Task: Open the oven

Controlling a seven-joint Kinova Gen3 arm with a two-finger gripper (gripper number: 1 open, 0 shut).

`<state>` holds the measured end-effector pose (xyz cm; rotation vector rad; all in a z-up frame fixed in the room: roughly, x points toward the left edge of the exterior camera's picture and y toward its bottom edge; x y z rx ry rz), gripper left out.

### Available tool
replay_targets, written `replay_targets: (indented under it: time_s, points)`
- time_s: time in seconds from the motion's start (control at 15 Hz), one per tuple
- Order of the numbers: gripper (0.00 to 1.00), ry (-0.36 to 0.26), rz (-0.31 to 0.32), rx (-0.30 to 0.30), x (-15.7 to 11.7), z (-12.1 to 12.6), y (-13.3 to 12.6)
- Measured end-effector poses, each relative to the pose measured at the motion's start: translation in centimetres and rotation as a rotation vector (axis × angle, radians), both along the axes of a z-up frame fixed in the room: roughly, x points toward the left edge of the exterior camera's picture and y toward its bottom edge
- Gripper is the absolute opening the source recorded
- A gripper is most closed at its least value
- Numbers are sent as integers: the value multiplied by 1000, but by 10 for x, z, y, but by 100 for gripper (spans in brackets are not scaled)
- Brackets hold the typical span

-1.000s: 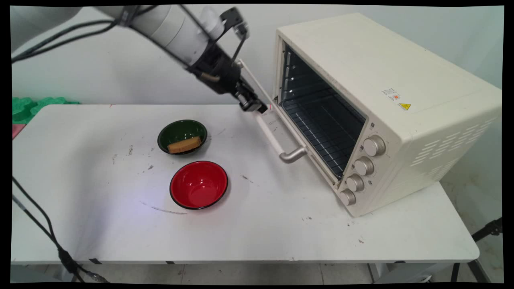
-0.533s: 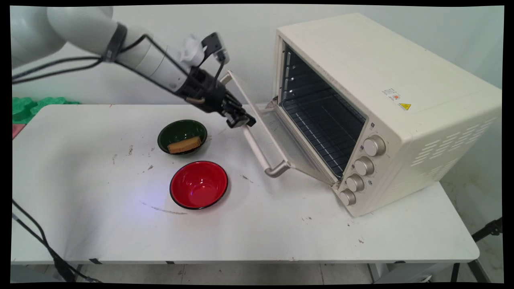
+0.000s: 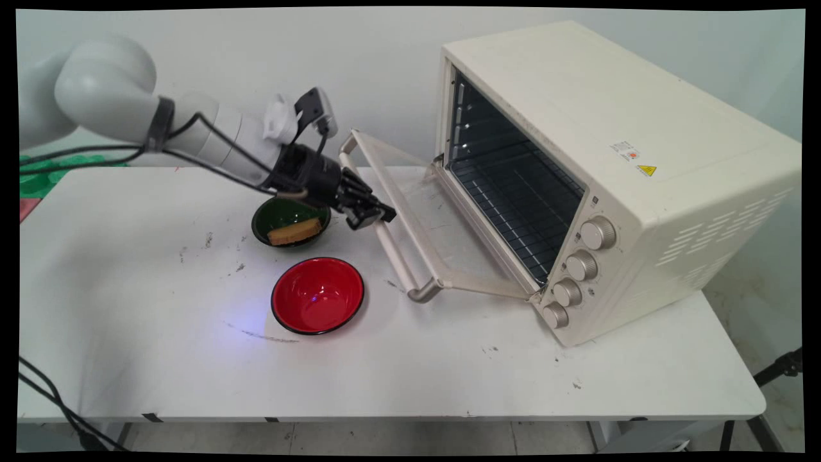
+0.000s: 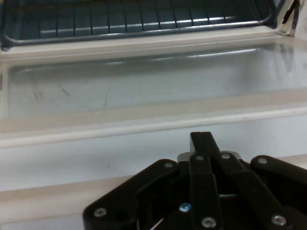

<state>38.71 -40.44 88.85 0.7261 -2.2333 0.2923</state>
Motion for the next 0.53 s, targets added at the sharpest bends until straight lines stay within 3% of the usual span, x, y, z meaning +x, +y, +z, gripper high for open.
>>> replay_targets:
  time_s: [0.53]
  points:
    - [0,42,-11,-22,23,-36,25]
